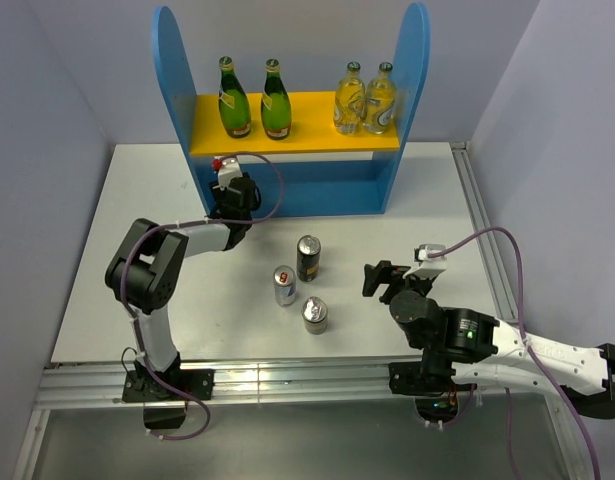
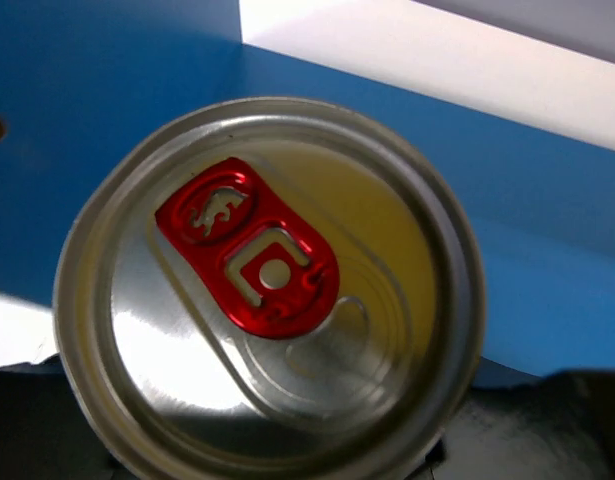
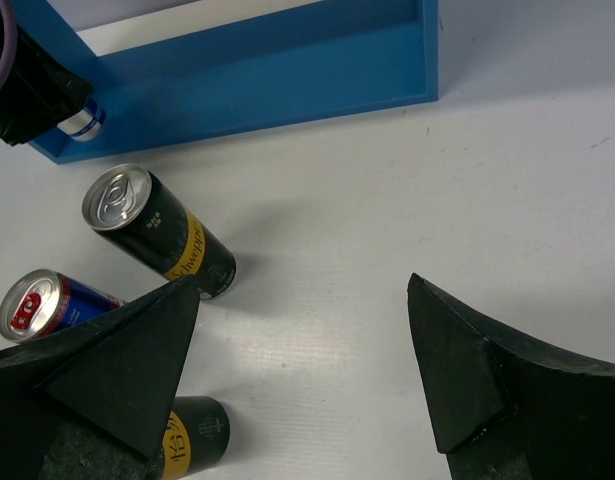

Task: Place and organize the beverage onto the shelf

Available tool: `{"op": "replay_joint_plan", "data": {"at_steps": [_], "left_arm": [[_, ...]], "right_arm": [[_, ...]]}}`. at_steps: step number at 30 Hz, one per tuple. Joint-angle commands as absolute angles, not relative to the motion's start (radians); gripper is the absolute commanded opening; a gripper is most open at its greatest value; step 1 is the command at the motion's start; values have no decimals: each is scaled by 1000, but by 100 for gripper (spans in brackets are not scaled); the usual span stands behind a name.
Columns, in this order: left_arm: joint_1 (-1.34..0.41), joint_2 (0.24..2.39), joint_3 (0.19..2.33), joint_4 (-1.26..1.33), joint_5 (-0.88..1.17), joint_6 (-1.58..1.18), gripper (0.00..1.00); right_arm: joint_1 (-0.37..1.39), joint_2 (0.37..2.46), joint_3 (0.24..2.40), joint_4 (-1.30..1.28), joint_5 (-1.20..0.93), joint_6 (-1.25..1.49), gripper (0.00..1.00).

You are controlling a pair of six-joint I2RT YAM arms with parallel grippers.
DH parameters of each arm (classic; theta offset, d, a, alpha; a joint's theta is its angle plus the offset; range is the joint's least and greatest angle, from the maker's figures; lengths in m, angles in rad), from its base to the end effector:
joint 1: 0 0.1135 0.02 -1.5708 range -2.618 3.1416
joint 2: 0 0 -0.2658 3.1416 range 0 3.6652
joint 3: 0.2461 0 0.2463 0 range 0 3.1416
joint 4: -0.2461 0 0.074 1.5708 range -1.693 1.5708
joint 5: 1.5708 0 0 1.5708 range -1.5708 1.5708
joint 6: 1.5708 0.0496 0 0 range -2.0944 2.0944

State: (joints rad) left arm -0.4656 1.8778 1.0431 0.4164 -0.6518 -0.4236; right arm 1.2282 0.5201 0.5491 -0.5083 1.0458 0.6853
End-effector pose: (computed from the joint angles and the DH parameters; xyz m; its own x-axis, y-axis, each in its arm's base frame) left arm 0.3788 -0.1567 0.1841 -0.2740 -0.2280 -0.9343 -0.2753 0.9494 -0.1510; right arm 0.0788 0.0931 0.2669 -0.2555 0.2280 -0.9395 -0.0677 0.9652 0.2526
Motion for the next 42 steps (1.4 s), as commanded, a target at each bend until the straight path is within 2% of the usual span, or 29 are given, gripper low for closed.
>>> {"op": "replay_joint_plan", "data": {"at_steps": [1, 9, 12, 15, 16, 19, 30, 31, 33, 42], "left_arm": [[-442, 1890, 1120, 526, -609, -405, 0], [-410, 1956, 1180, 492, -597, -420, 2], [-397, 1967, 1183, 494, -588, -422, 16], [-388, 1979, 1192, 486, -583, -417, 37], [-387, 1980, 1193, 486, -583, -416, 48], [-384, 1991, 1203, 482, -584, -411, 56], [-374, 2028, 1256, 446, -577, -402, 65], [-374, 2031, 1258, 442, -578, -405, 73], [-374, 2031, 1259, 437, -581, -407, 81], [-391, 1925, 1206, 370, -612, -442, 85]], "right_arm": [[1233, 525, 542, -472, 1062, 686, 92], [1235, 546, 546, -476, 1066, 684, 91], [1233, 549, 546, -472, 1066, 683, 92], [1235, 552, 546, -471, 1066, 681, 92], [1233, 555, 546, -472, 1065, 683, 92], [1233, 561, 549, -474, 1066, 684, 92], [1235, 560, 548, -477, 1066, 686, 92], [1233, 560, 548, -474, 1068, 684, 92], [1235, 560, 548, -477, 1068, 686, 92], [1235, 543, 546, -477, 1068, 686, 92]]}}
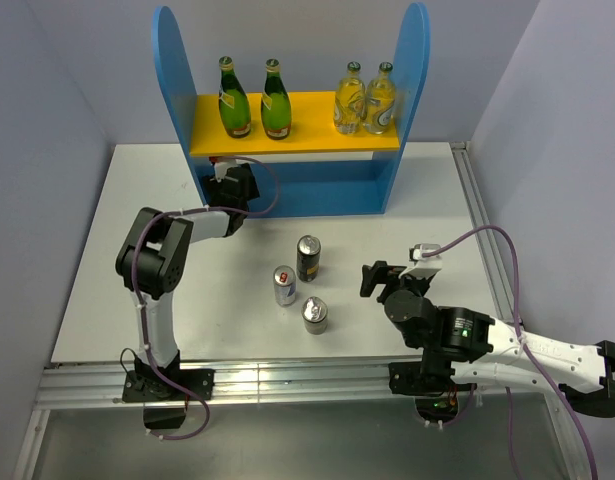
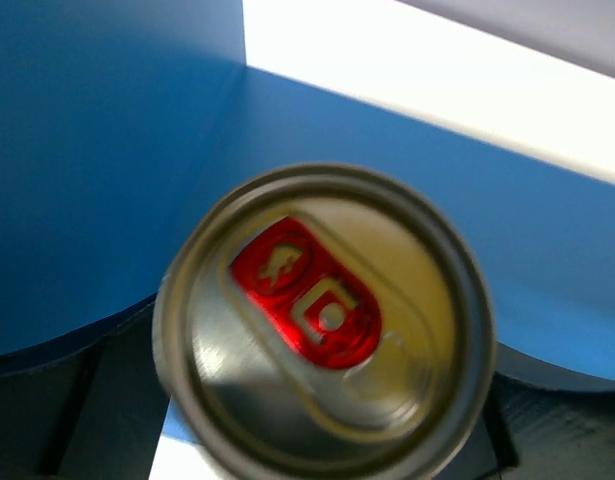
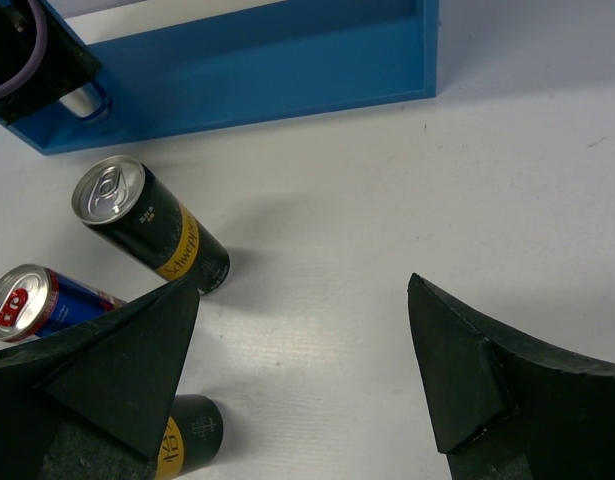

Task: Place and organize the beverage onto the shelf

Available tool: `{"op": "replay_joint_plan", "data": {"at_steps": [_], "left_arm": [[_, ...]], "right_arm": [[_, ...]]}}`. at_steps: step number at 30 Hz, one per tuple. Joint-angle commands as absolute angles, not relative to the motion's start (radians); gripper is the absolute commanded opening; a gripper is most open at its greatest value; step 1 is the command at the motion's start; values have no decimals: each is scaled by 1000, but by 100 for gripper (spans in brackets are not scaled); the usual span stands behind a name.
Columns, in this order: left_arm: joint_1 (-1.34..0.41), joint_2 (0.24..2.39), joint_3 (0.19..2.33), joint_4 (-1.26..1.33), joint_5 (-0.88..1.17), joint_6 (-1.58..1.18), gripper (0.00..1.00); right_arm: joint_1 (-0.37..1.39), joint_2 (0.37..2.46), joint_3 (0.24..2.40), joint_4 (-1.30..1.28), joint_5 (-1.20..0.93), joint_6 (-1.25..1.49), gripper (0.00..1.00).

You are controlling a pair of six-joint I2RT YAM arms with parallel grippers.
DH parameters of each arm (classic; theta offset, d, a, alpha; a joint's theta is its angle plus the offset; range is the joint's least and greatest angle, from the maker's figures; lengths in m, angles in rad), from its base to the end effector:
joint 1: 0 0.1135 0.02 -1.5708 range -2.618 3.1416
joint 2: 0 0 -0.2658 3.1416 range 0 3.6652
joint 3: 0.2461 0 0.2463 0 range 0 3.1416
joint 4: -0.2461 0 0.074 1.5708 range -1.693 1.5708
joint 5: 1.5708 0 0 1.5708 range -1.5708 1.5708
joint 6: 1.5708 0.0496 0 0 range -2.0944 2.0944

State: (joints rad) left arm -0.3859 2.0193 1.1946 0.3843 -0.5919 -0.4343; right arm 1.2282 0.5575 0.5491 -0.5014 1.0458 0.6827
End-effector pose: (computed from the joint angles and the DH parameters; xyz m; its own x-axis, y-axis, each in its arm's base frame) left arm 0.4233 -0.1421 0.1692 -0.2930 -0.2579 -0.9207 -0.3070 0.9373 -0.1649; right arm 0.0808 0.0987 0.2639 -0.2650 0.1984 -0.9436 -0.0660 0.9726 0.2230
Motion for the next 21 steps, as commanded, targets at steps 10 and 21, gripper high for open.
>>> {"op": "replay_joint_plan", "data": {"at_steps": [10, 21], "left_arm": [[-443, 1772, 1100, 244, -603, -506, 88], [-690, 1373, 802, 105, -730, -593, 87]], "right_arm": [[1233, 520, 542, -483, 1072, 693, 92], [1235, 499, 538, -482, 1062, 689, 92]]}}
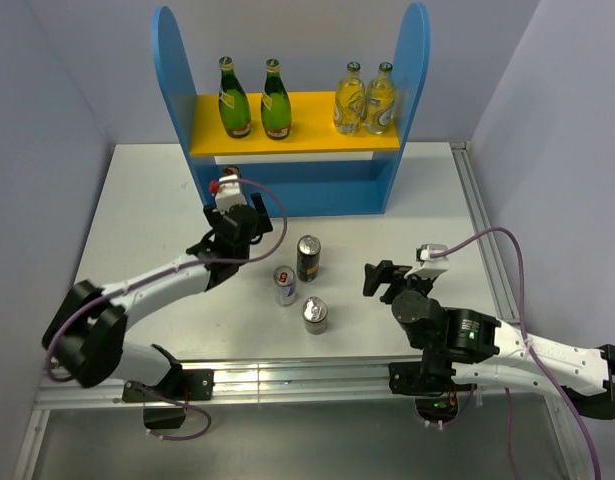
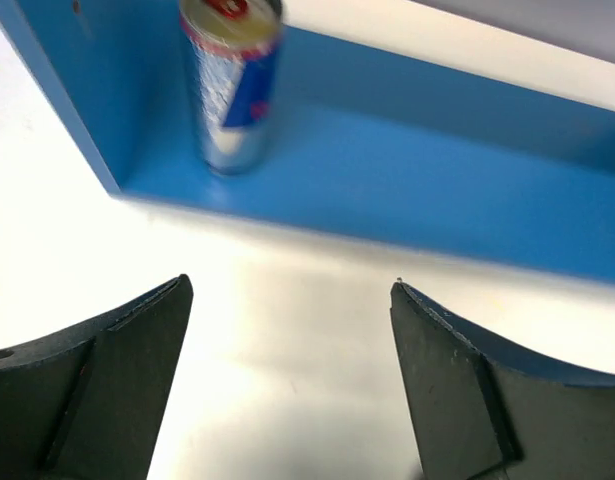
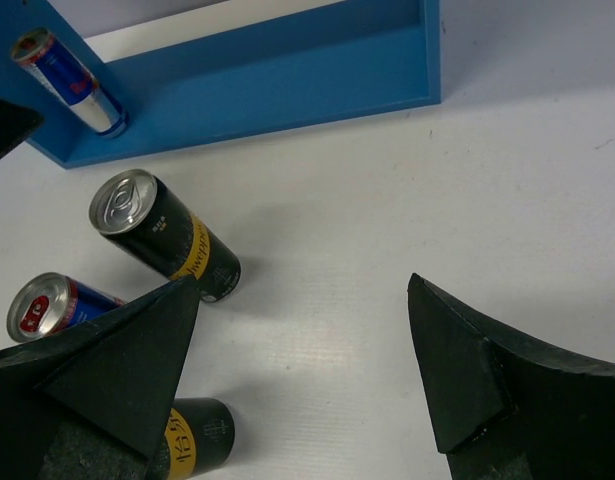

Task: Place and organize the beverage onto the shelf

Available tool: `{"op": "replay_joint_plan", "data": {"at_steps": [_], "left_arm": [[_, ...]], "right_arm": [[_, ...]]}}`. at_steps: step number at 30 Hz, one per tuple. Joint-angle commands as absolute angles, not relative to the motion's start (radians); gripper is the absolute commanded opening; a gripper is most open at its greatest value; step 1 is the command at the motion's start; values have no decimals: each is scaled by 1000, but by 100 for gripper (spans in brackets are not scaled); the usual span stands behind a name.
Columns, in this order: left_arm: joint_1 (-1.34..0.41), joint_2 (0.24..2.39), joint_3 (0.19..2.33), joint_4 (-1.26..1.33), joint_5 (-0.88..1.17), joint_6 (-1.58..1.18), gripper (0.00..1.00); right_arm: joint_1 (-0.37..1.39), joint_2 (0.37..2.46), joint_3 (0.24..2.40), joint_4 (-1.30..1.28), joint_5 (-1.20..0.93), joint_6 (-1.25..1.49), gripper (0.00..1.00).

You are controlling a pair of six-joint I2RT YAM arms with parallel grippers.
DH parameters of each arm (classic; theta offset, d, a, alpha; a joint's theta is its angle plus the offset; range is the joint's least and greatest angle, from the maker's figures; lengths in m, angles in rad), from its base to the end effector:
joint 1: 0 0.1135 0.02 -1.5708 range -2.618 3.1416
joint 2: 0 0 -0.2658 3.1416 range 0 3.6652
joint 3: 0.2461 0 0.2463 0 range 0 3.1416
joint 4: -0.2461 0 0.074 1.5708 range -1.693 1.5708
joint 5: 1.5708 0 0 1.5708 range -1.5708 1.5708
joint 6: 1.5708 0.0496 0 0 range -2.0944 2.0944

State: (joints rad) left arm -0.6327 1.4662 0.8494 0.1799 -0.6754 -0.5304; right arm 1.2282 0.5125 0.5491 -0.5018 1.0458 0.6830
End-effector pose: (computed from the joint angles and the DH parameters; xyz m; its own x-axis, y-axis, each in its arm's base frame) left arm 0.2796 -0.1665 0.2409 -0.2967 -0.2720 -0.9154 -0.1686 0.9584 -0.2302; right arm 0.0785 0.0922 0.2682 -0.2509 0.2382 -0.9382 -0.0695 0.9623 0.2630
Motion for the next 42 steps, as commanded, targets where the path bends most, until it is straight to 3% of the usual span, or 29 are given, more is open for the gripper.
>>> {"op": "replay_joint_plan", "data": {"at_steps": [1, 10, 19, 26, 33, 42], "left_arm": [[-710, 1315, 772, 74, -741, -629, 86], [-1018, 1043, 597, -139, -864, -788, 85], [-1310, 992, 497, -264, -985, -1032, 84], [-1362, 1075, 488, -180, -993, -1056, 85], [-1362, 1186, 423, 162, -948, -927, 87], [-1321, 1399, 494, 348, -907, -808, 87]], "right_arm": [[1235, 497, 538, -477, 1062, 686, 92], [1233, 499, 540, -483, 1066, 693, 92], [1233, 532, 545, -479, 1066, 689, 92], [1235, 540, 545, -479, 1066, 690, 92], [1235, 548, 548, -477, 1066, 687, 92], [1235, 535, 545, -477, 1066, 689, 92]]}}
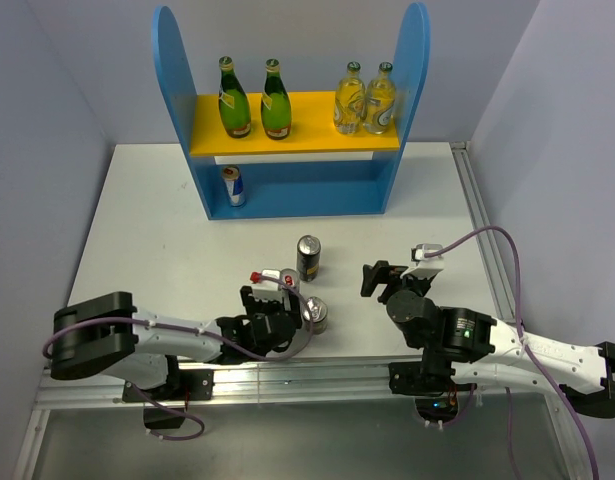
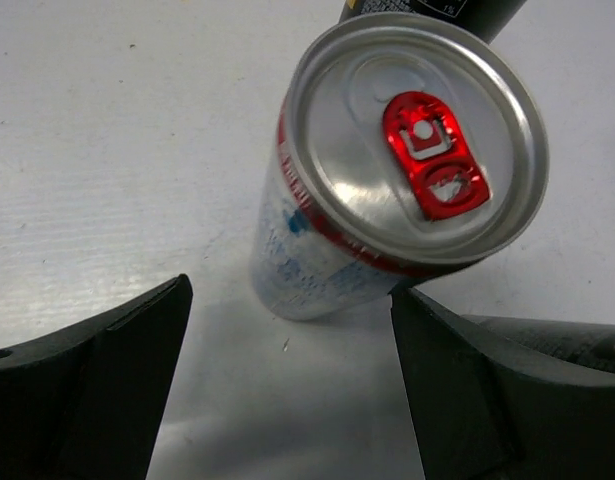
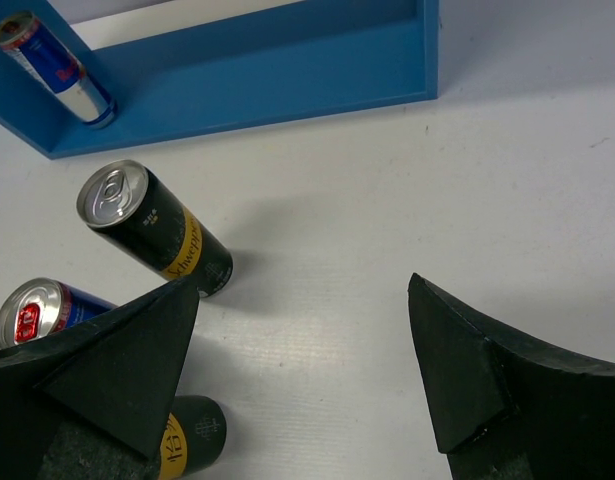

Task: Place and organize the beverage onto the shelf

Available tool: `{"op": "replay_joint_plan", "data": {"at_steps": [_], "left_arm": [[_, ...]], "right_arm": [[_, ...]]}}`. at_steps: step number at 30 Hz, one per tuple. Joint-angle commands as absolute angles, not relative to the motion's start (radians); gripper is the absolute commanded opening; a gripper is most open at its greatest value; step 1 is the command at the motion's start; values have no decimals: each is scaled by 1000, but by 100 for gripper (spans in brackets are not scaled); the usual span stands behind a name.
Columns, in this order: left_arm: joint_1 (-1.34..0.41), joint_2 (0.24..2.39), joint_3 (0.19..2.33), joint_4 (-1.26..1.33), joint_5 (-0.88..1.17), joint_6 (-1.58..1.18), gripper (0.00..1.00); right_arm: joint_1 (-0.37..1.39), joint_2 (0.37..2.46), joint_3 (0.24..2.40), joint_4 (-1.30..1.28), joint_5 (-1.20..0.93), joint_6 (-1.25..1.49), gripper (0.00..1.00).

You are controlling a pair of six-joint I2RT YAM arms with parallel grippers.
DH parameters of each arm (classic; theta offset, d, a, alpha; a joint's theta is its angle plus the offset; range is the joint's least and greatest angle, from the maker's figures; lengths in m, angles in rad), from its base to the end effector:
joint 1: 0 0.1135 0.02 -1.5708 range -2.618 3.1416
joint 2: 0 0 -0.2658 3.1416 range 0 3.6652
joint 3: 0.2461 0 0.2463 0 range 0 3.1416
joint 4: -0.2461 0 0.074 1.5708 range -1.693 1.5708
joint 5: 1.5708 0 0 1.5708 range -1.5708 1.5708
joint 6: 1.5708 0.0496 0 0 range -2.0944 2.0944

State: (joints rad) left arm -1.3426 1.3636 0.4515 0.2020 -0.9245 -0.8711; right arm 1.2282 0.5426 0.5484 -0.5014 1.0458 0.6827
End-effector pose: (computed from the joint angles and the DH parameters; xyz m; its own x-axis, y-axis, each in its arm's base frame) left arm 0.0924 -0.2226 0.1537 -0.4390 -0.1464 -0.8865 0.1768 0.9533 -0.2450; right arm 0.0800 0.0966 0.2651 -0.2605 0.2110 -0.9421 -0.0671 0.9695 0.2357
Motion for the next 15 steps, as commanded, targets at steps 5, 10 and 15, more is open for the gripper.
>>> {"op": "replay_joint_plan", "data": {"at_steps": [5, 10, 15], "left_arm": [[-1266, 1502, 514, 442, -894, -747, 86], [-1190, 1586, 538, 534, -864, -677, 82], [-1128, 1615, 557, 594, -854, -631, 62]], "right_arm": [[1235, 529, 543, -480, 1066, 692, 92], [1233, 523, 543, -479, 1066, 692, 92], [1235, 522, 540, -477, 1068, 687, 92]]}}
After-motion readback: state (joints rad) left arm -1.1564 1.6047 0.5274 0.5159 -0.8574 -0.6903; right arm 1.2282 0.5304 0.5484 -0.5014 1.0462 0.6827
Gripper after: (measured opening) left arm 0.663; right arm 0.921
